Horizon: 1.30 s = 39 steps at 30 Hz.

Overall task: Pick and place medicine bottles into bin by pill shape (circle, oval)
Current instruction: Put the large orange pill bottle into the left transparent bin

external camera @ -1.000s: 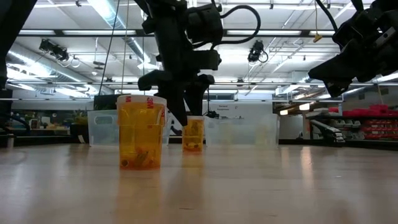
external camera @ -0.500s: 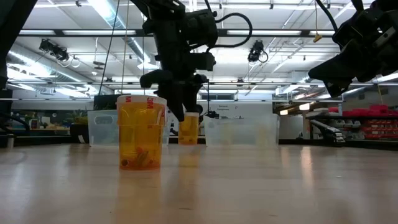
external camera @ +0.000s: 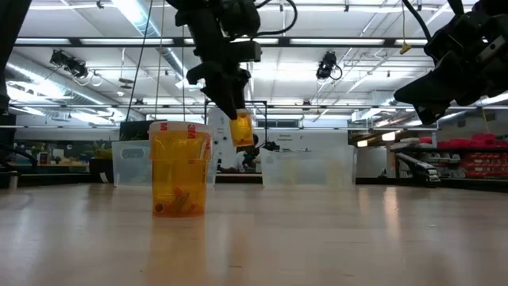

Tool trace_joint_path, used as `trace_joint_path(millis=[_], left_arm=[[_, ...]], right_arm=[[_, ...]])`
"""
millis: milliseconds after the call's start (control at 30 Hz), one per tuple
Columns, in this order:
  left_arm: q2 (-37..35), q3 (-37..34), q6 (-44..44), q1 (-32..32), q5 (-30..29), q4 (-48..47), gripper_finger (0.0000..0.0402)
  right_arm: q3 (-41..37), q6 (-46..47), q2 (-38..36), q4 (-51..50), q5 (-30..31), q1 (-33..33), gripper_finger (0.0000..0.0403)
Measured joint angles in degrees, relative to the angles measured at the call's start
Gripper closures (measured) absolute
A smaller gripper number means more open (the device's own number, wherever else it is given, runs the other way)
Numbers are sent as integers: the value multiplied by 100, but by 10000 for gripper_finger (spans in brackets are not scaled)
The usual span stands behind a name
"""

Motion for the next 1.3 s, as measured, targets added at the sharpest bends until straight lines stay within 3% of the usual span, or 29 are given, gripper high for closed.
trace_joint_path(millis=[433,900,1300], left_arm=[[-275,0,-192,966,-2,-838,178],[-275,-15,-349,1374,89,-1490,179],[-273,-782,-304,1431,106,-820,178]], right_arm=[[0,0,0,-16,0,0,372],[0,0,0,-53,0,-1,372],[0,0,0,-52,0,-1,372]])
